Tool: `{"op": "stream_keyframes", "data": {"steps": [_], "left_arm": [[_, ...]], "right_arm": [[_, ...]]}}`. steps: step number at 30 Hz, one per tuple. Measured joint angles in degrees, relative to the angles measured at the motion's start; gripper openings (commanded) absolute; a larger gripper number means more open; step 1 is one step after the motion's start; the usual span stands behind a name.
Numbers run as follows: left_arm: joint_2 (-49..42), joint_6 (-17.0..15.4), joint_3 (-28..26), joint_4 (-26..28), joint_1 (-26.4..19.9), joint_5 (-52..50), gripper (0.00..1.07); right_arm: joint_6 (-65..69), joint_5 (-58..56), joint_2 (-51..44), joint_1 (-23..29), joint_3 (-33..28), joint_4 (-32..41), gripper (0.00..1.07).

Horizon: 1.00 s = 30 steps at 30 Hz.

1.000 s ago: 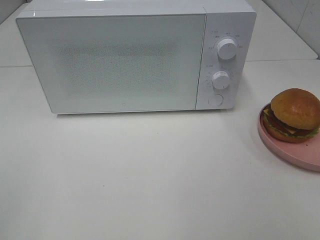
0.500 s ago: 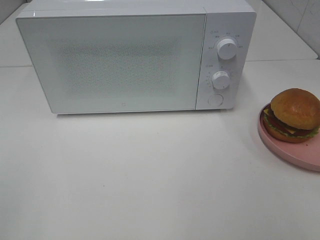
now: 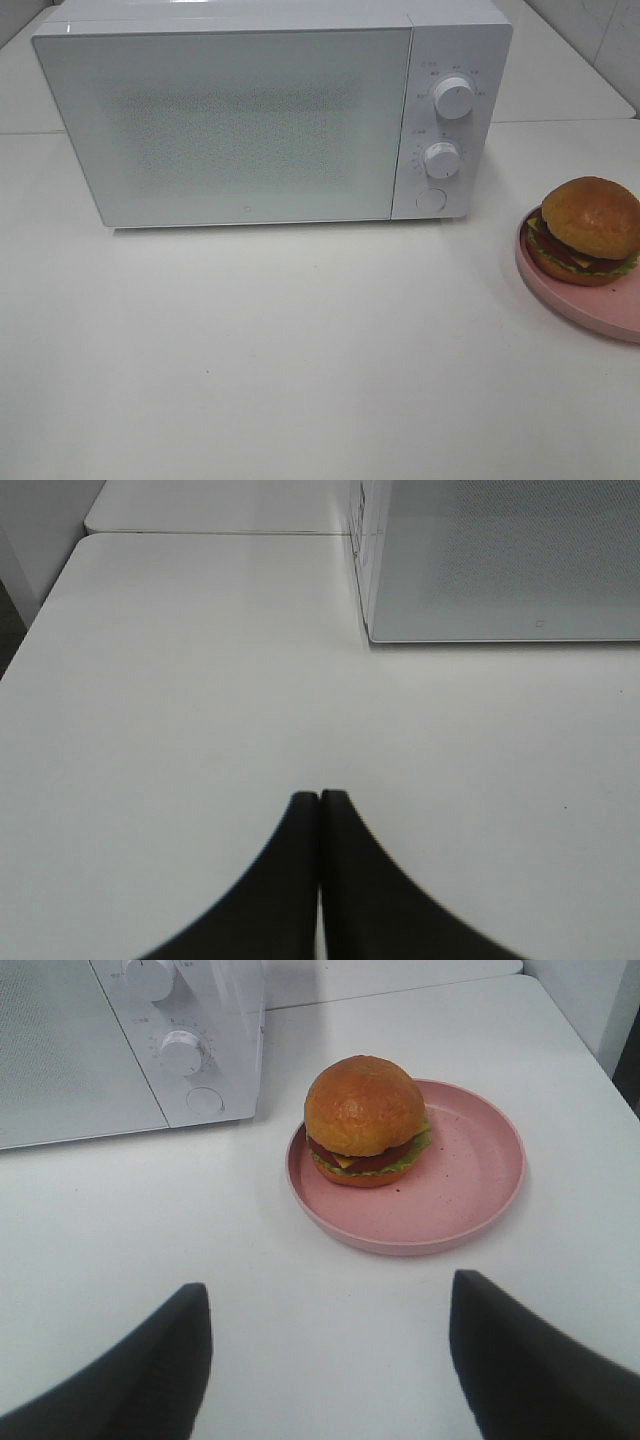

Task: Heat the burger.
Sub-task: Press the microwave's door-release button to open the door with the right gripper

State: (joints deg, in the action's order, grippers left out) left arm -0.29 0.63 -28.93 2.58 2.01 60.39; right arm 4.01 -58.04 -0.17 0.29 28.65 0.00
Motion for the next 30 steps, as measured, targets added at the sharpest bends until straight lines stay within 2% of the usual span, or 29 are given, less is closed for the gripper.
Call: {"op": "stream_keyframes", "data": {"steps": [12,30], "left_arm": [[0.0,0.0,0.0,0.0,0.0,0.0,0.00],[0.0,0.0,0.0,0.0,0.0,0.0,0.00]], "right_arm": [[0.0,1.8,0.8,0.0,0.7,0.0,0.64],[0.0,27.7,26.0,0.0,1.3,0.0,0.64]]}}
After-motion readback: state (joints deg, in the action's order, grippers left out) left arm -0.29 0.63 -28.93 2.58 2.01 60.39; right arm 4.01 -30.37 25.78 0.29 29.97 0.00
